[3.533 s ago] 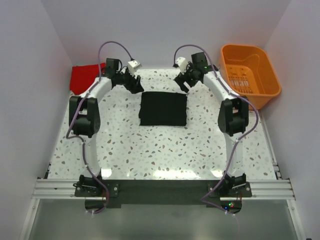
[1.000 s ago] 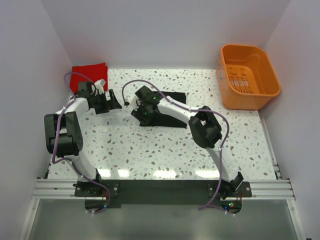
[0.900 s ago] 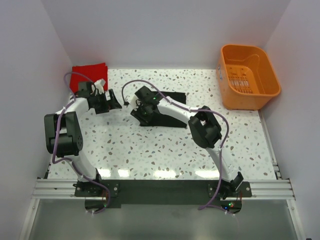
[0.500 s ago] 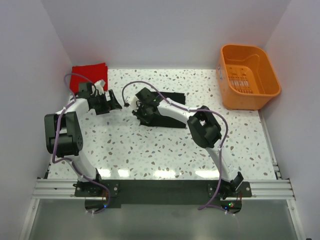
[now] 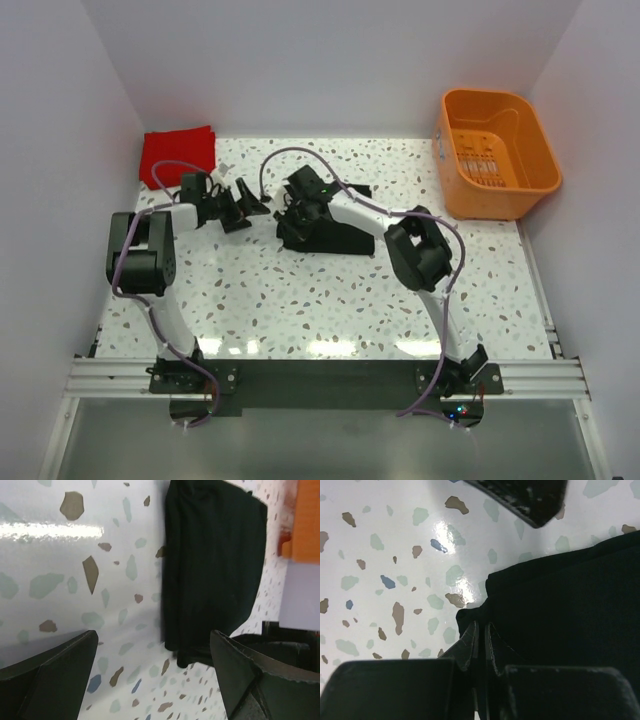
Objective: Fold and stack the t-shirts
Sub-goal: Neatly place the folded tshirt to the corner
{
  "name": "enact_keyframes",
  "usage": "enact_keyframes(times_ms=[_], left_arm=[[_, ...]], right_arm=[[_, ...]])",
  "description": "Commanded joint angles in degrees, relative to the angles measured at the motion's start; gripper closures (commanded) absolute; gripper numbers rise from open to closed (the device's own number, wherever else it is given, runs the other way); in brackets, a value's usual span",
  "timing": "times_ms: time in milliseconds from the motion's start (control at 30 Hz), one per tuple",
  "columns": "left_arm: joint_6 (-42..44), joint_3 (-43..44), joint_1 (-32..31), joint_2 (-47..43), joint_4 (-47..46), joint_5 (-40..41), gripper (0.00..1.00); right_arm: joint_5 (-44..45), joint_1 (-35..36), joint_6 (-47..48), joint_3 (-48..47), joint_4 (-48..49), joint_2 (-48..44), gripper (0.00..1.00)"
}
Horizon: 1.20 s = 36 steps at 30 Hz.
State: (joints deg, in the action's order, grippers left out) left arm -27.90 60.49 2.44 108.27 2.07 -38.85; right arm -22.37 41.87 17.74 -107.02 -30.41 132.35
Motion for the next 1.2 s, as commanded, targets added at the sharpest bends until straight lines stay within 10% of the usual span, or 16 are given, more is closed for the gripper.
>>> enact_keyframes(times_ms=[0,667,900,1167], left_arm=[[-11.46,-0.02,-1.11,3.26,-11.11,-4.74,0.0],[-28.87,3.14,-10.61,15.57,-20.35,-5.97,0.04],[-33.44,2.45,-12.72,17.85,-23.42,-7.91,0.28],[-25.39,10.24,-12.19,17.33,-14.49,-6.25,0.87]], right_arm=[[-4.61,-0.56,-1.21,0.24,1.76,-6.05,1.0],[-6.63,-0.38,-6.75,-5.74,2.99,-5.71,1.0],[-6.9,0.32,-6.84,-6.01,3.08,-5.44,1.0],[-5.76,0.32,-7.45,-5.83,2.47,-5.97,0.97]])
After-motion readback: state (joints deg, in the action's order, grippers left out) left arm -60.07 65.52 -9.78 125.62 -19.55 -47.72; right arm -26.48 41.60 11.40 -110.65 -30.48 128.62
